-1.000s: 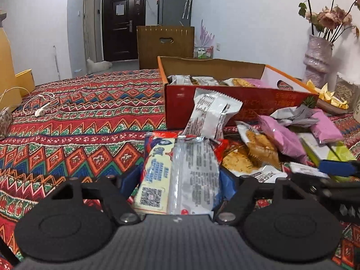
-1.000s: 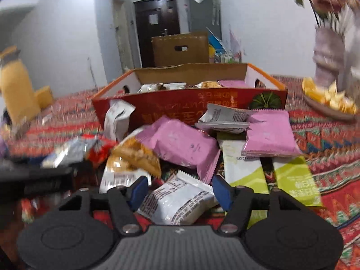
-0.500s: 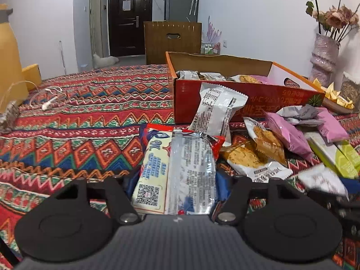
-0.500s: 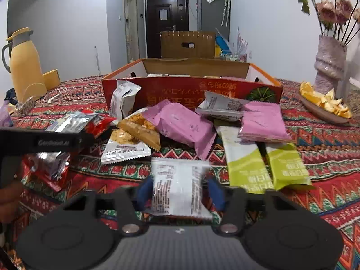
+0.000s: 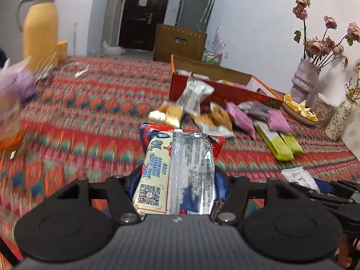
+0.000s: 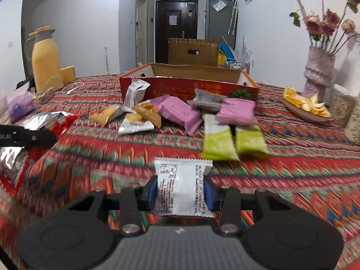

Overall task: Organize snacks
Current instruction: 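Lift the wafer packet with the left tool while the right tool grips the white packet, then carry both packets over the cardboard box and open both tools to drop them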

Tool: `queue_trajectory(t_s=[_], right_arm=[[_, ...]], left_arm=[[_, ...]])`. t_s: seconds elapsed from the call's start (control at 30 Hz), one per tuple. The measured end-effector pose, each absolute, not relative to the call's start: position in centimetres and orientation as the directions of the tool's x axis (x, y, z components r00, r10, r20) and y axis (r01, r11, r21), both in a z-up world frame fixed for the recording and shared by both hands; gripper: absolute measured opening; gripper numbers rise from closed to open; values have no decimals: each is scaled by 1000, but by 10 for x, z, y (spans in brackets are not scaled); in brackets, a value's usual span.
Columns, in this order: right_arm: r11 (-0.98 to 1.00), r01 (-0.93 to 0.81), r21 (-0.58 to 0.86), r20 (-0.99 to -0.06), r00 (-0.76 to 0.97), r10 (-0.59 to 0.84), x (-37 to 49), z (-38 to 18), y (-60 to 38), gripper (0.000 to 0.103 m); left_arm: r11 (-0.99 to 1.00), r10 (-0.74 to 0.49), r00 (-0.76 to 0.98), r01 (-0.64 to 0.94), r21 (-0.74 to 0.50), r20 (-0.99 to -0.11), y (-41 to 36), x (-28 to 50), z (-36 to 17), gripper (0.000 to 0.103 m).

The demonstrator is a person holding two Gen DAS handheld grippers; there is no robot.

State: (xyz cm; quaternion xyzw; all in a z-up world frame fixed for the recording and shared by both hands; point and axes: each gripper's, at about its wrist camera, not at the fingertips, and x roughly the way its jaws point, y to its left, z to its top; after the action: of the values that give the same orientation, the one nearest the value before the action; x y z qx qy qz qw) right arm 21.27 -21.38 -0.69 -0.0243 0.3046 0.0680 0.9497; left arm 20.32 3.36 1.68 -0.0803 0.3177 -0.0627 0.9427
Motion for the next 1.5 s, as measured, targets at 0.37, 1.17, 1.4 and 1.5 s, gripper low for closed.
queue_trajectory(t_s=[0.37,1.17,1.4,1.5], right_arm=[[990,-131,47,-555,821,135,134,-5,-277,40],[964,-261,54,-390,883,261,257,98,-323,41],[937,-319,140,-494,798,345,460,123,-284,41],[946,-286,150,-587,744,319,552,107,-261,41]], left_arm=[[989,-70,808,-18,-144,-584,2,135,24,63],[972,-223,849,158,-171,-480,-27,340,142,63],[995,-93,833,66,-68,-546,-55,511,124,63],[997,-63,809,23,-77,-584,-59,563,100,63]])
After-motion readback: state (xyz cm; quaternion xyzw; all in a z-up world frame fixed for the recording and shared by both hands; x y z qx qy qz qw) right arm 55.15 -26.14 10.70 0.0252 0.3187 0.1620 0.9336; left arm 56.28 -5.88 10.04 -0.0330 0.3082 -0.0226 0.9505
